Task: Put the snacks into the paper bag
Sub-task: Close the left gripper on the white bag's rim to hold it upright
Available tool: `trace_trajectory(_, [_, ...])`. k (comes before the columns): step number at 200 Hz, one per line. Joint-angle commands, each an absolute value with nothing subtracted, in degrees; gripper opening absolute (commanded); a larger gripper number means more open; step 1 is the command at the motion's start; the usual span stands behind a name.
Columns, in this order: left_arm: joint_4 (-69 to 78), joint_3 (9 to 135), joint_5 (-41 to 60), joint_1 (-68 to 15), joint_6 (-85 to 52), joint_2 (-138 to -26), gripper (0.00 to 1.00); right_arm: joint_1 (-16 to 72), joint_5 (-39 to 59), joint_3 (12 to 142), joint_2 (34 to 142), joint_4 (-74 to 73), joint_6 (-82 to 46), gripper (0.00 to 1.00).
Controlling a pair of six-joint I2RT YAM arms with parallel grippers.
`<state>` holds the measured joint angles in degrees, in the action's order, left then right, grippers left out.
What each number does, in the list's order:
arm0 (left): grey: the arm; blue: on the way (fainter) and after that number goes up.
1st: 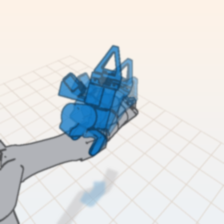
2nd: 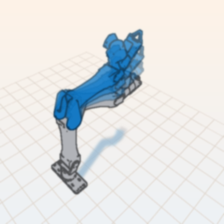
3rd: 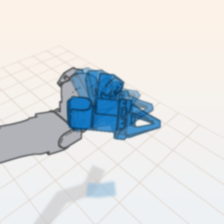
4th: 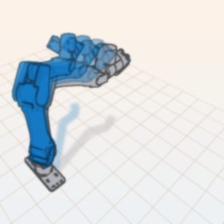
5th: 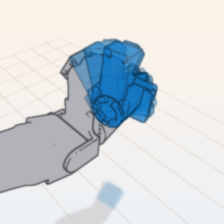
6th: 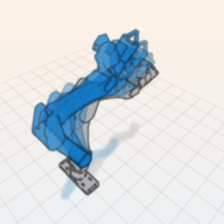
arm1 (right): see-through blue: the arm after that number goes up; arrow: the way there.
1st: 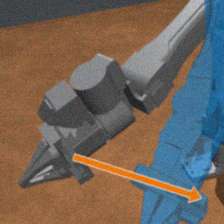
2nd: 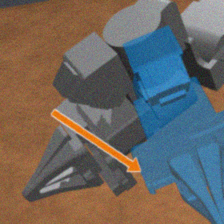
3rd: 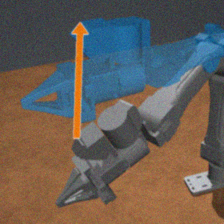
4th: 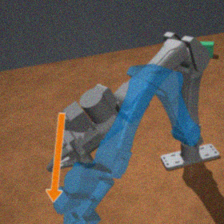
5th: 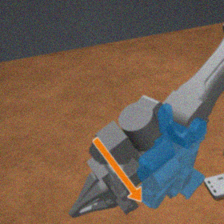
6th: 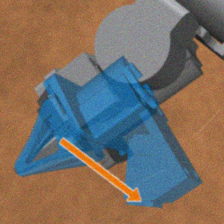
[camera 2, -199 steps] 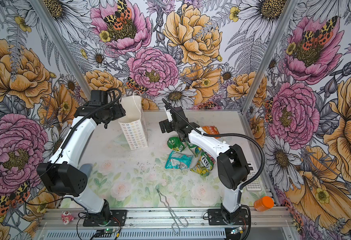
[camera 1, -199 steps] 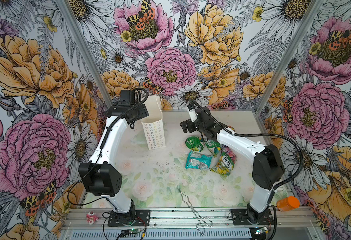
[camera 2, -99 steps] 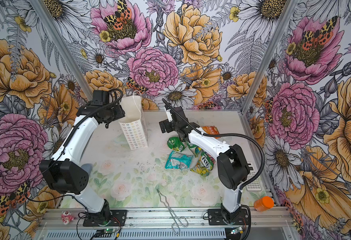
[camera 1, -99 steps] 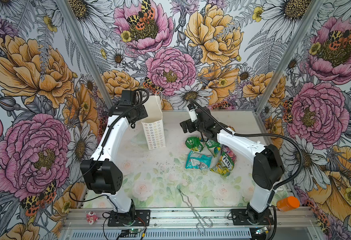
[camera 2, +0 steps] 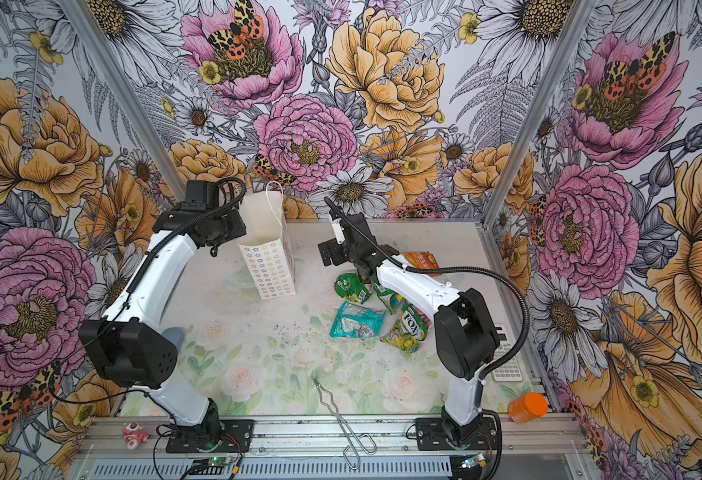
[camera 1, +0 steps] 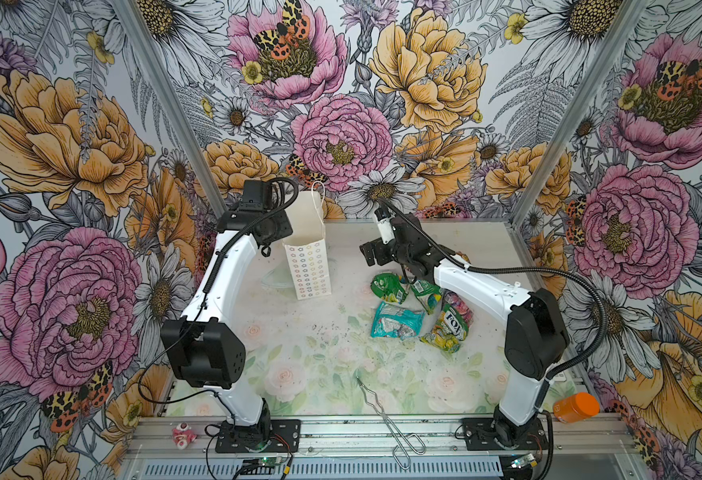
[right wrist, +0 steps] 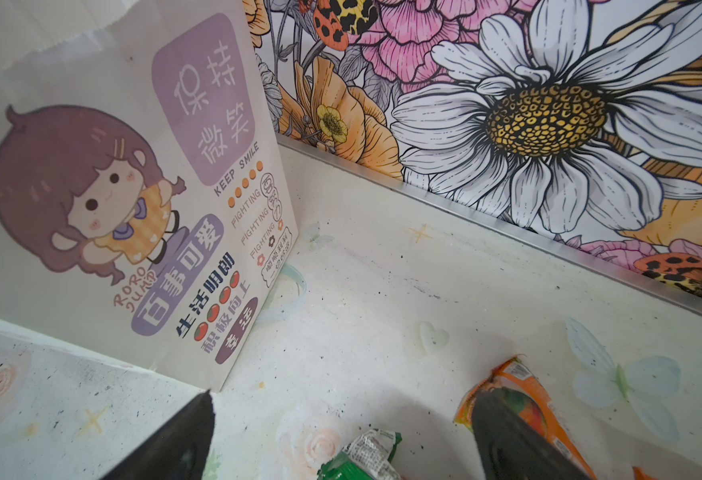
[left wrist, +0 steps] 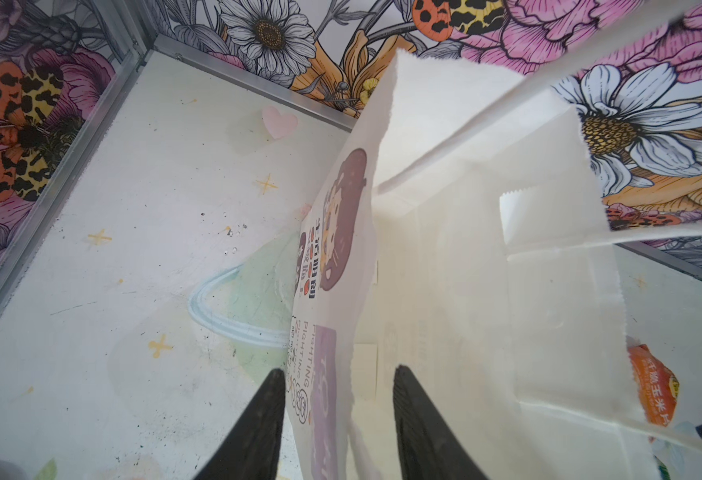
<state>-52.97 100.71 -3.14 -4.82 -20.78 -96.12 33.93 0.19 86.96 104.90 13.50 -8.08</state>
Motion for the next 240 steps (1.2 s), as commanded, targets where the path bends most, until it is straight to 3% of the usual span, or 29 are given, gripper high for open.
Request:
trace_trajectory(1, [-52.84,100.27,-4.97,-5.21,-20.23,-96.94,0.42,34.37,-0.26,88.6,104.6,13.01,-8.86,0.98])
trace_trajectory(174, [-52.32,99.14,-5.45,-5.36,-20.05,-97.38,0.25,35.07,-0.15,88.84,104.63,13.01,-8.61,0.98])
trace_trajectory(240, [-52.19,99.05,-5.45,-5.26,-20.07,-96.59,0.24,35.24,-0.09,89.1,105.03,13.01,-8.53,0.98])
